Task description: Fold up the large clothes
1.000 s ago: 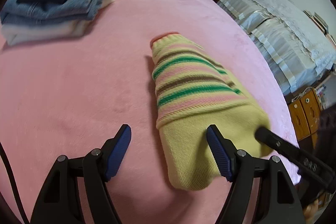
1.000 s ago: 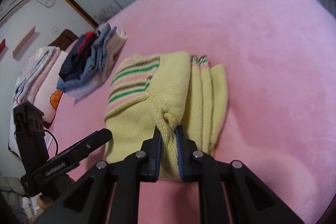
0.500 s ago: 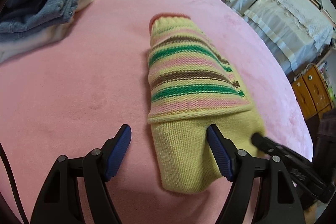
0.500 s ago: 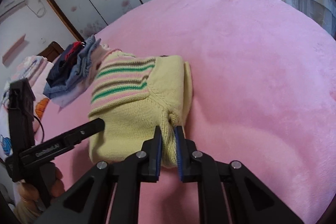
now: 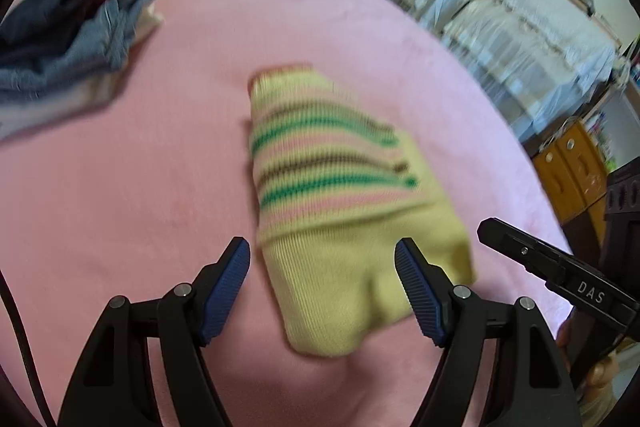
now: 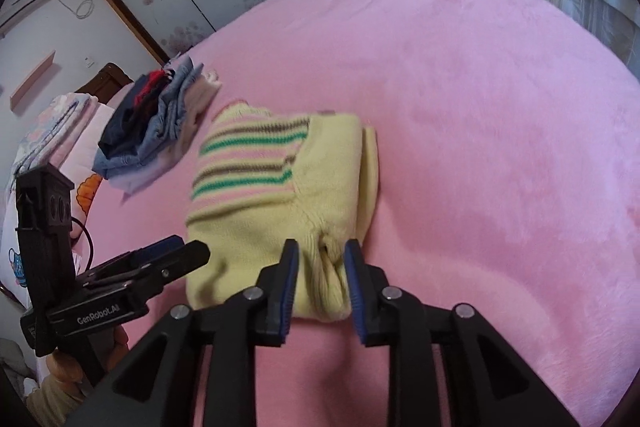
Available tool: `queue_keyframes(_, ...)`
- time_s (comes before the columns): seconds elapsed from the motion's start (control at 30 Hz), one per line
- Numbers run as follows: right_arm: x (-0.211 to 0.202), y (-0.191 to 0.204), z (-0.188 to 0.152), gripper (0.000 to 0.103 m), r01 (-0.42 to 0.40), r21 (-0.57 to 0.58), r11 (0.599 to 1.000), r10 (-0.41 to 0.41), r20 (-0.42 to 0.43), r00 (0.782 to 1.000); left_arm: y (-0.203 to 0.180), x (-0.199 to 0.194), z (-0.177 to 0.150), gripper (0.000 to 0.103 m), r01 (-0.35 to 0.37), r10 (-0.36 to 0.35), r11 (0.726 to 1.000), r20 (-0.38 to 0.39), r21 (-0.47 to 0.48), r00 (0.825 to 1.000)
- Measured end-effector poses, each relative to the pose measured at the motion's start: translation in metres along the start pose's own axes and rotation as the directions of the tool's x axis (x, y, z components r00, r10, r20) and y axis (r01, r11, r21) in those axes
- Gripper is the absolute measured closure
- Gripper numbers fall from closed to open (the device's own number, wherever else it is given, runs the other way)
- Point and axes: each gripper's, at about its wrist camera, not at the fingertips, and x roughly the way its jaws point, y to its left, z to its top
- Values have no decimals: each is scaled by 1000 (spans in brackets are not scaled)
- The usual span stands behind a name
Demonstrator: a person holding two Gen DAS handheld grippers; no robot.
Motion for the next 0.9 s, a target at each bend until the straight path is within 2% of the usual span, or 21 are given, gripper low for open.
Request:
queue_keyframes(0.1, -6, 5, 16, 67, -2, -30, 1000, 4, 56, 998, 4, -9, 15, 35, -14, 15, 1000, 63, -6, 998)
queue_keyframes(0.17, -1, 15, 26, 67, -15, -62, 998, 20, 78, 997, 7, -5, 25, 56, -32, 33, 999, 60, -16, 998)
queue_keyframes(0.23, 9, 26, 34, 67, -41, -97, 994, 49, 77, 996, 11, 6, 34, 62, -40, 41, 998, 37, -39, 998)
queue_keyframes(0.33, 32, 36, 39, 68, -54, -122, 991, 60, 44, 997, 12, 24, 40, 62, -50, 51, 998, 15, -47, 999)
queue_keyframes(0.4, 50, 37, 39, 77, -52, -131, 990, 53, 1, 999, 8, 37, 40, 62, -68, 68, 997, -2, -29, 998)
queue_keyframes(0.47, 66, 33, 36, 81, -3, -146, 989, -3, -40, 999, 6, 44, 38, 62, -84, 84, 996, -5, -14, 996)
queue_keyframes(0.5, 73, 28, 33, 90, 33, -158, 987, -41, -49, 998, 6, 46, 37, 62, -84, 84, 996, -7, -8, 996)
queue_keyframes(0.57, 77, 20, 31, 96, 97, -169, 981, -103, -28, 994, 7, 51, 39, 60, -94, 94, 996, -9, -7, 996)
queue_keyframes(0.6, 77, 15, 31, 95, 115, -163, 980, -121, -25, 992, 7, 53, 40, 60, -89, 89, 996, -13, -11, 996)
queue_keyframes(0.67, 75, 3, 33, 95, 67, -112, 991, -72, -41, 997, 8, 54, 41, 58, -81, 81, 996, -11, -25, 997)
queue_keyframes(0.9, 61, 10, 32, 95, 88, -136, 987, -92, -25, 995, 3, 44, 40, 58, -106, 106, 994, -11, -4, 994)
